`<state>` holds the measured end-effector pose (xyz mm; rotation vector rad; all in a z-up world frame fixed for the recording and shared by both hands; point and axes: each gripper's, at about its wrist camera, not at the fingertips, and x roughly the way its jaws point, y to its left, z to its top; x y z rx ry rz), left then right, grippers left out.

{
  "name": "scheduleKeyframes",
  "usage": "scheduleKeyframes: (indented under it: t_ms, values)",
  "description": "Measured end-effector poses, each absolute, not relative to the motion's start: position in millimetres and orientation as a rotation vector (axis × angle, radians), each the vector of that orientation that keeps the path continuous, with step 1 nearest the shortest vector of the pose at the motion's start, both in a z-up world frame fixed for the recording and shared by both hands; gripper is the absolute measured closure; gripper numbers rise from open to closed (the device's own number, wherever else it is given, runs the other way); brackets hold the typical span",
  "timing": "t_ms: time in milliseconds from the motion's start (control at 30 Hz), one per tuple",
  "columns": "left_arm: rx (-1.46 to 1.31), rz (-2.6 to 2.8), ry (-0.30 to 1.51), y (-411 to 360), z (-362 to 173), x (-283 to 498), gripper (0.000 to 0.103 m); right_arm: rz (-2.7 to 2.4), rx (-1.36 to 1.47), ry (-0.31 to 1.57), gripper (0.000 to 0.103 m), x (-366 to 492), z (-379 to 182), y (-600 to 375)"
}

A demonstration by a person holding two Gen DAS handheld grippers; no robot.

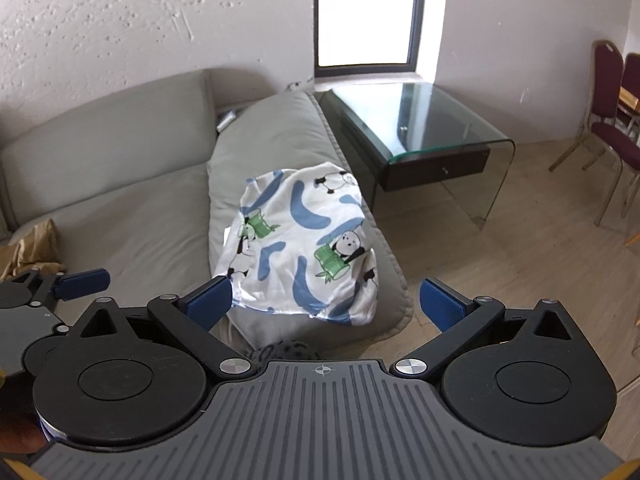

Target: Fold clothes

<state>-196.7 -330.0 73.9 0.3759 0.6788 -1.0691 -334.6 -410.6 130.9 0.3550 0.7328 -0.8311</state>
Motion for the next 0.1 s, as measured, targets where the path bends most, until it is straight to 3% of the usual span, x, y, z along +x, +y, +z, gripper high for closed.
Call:
scheduleKeyframes:
  t_ms: [100]
  values:
    - [0.359,-1.079,0.693,-332.0,71.8,-196.3,0.001,-0.828,0.369,0.731,0.000,-337.7,127.2,-414.3]
